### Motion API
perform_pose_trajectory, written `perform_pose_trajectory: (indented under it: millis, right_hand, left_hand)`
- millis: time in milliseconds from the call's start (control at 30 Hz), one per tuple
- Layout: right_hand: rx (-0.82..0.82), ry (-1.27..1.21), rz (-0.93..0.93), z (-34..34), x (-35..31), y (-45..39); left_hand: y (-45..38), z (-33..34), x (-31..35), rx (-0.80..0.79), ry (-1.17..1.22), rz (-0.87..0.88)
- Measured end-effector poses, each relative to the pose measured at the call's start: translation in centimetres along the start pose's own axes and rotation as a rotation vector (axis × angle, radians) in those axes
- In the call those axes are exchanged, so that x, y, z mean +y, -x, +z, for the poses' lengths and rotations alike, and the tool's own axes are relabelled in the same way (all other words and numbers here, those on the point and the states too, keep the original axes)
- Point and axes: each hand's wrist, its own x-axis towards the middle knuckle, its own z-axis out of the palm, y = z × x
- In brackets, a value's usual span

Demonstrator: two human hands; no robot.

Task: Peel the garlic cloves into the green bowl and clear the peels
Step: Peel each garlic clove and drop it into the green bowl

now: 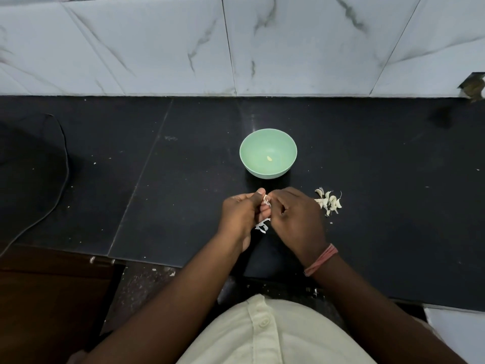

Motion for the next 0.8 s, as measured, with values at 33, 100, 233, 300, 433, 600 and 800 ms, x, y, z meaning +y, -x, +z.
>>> perform_pose_trajectory:
  millis: [33, 100, 233, 300, 433, 600, 800]
  right_hand:
    - [0.010, -0.054, 0.015, -0.1, -0.1, 0.1]
    - [-0.011, -0.349, 0.235, -0.3, -0.5, -0.1]
    - [-0.196, -1.006, 0.842, -0.6, -1.7, -1.1]
    - [-0.264, -1.161, 0.939, -0.5, -2.2, -1.1]
    - [-0.372, -1.296, 0.977, -0.2, -2.7, -0.9]
    - [-0.214, -1.263, 0.964, 0.0, -3.1, -0.8]
    - [-0.088, -1.076, 0.834, 0.6, -2.7, -0.3]
  left_hand:
    - [0.1, 0.1, 0.0, 0.004, 0.035, -0.020]
    - [0.5, -0.1, -0.1, 0.001, 0.074, -0.040]
    - [0.7, -1.4, -0.3, -0.053, -0.088, 0.087]
    - [0.7, -2.1, 0.0, -0.087, -0.170, 0.149]
    - [0.6, -2.9, 1.2, -0.177, -0.192, 0.127]
    - [0.6, -3.4, 1.6, -0.188, -0.025, 0.047]
    - [0.6, -3.6, 1.2, -0.185, 0.115, 0.046]
